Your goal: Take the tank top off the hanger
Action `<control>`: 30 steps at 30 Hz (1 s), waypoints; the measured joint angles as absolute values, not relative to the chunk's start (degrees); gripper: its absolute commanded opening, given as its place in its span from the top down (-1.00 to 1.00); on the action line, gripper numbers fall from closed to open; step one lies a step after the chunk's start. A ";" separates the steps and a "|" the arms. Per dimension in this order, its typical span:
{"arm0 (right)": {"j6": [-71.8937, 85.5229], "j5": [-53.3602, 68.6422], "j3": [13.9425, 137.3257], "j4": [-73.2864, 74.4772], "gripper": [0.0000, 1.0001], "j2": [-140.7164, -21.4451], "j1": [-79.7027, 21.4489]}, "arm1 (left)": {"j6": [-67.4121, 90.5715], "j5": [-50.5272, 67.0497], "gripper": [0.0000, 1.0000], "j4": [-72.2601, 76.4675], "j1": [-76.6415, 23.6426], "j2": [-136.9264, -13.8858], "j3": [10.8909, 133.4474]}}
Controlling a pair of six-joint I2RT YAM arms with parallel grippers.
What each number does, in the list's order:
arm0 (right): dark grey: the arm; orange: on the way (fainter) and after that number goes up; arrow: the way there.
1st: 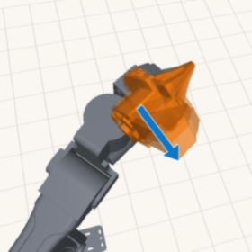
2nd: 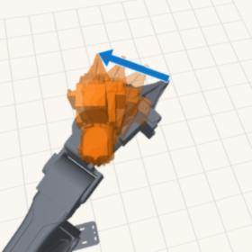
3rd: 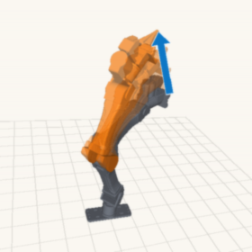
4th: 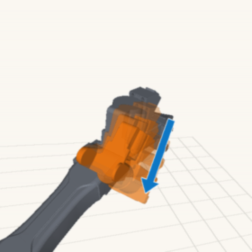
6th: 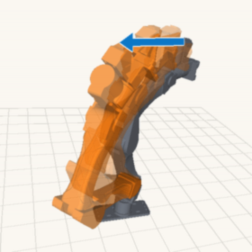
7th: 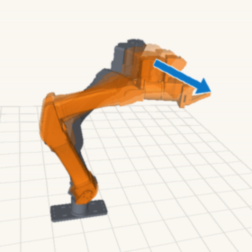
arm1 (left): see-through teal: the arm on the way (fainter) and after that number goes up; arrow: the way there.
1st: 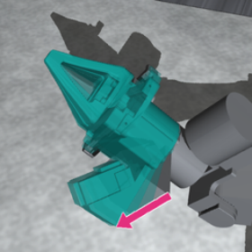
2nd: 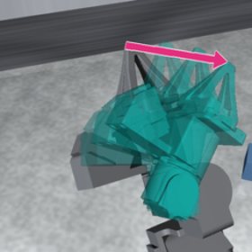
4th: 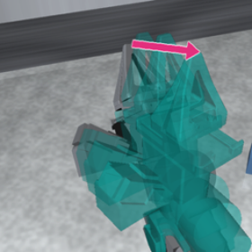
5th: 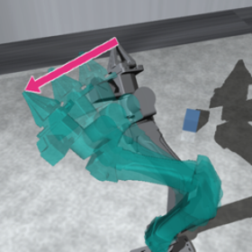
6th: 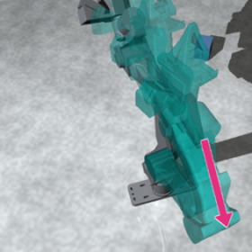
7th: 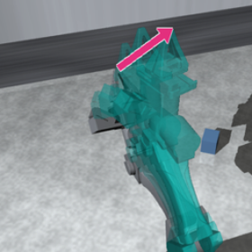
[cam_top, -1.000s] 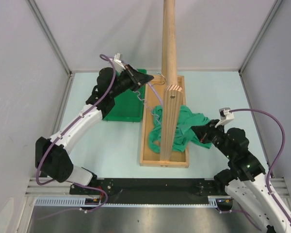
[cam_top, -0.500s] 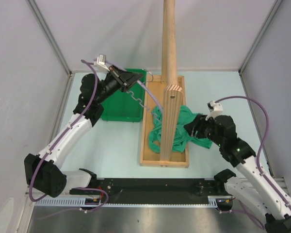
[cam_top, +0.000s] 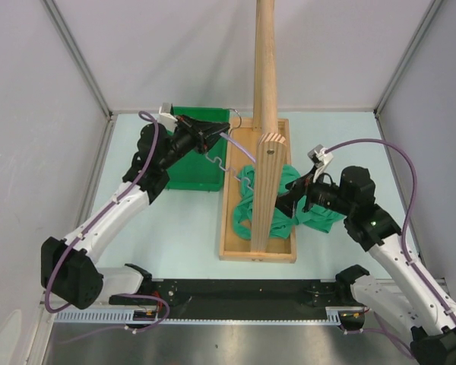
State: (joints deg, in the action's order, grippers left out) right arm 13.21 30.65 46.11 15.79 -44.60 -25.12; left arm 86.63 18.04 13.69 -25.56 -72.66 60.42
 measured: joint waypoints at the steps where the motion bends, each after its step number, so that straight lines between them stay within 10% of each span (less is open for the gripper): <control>1: 13.15 31.68 44.93 14.11 -0.98 -44.64 -25.65 | 87.29 17.93 1.00 13.56 -25.69 -72.66 60.42; 21: 19.49 26.39 30.74 -7.84 0.68 -39.51 -33.43 | 94.06 13.41 1.00 12.67 -29.52 -68.60 59.83; 26: 19.66 25.87 29.89 -8.58 -0.12 -38.15 -34.68 | 94.80 12.43 1.00 12.25 -29.76 -68.49 58.81; 30: 19.38 23.92 29.91 -7.35 -0.15 -38.17 -34.41 | 94.85 12.47 1.00 12.19 -30.11 -68.45 58.08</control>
State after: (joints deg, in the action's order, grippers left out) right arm 19.38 23.92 29.91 -7.35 -38.17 -34.41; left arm 94.85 12.47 12.19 -30.11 -68.45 58.08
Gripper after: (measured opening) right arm 0.571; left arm 0.122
